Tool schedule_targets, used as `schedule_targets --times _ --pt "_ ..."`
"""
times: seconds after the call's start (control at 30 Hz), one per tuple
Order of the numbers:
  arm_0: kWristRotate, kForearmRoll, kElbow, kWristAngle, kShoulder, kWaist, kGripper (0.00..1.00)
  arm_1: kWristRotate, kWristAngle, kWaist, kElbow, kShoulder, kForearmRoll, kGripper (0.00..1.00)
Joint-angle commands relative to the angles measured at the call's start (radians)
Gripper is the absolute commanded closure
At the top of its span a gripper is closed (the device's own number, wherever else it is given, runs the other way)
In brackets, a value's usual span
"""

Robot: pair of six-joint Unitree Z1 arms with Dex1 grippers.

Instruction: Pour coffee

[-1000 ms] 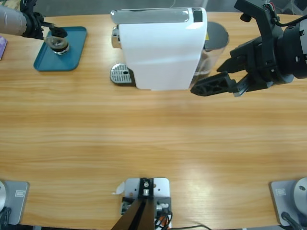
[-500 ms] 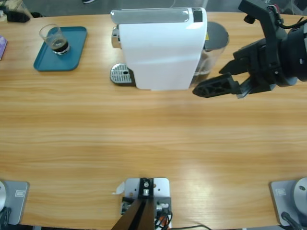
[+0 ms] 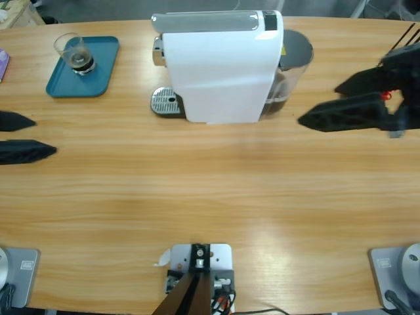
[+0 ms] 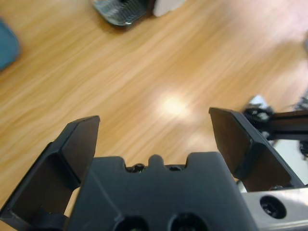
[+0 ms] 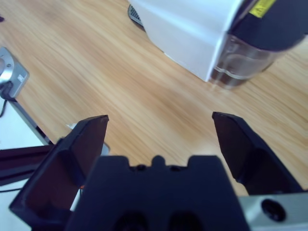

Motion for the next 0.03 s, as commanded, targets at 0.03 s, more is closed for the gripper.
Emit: schedule_targets --times 0.03 --pt "0.018 0.006 -0.053 0.032 -0.080 0.014 0.000 0.000 -0.031 -0.012 0.040 -0.090 0.033 0.000"
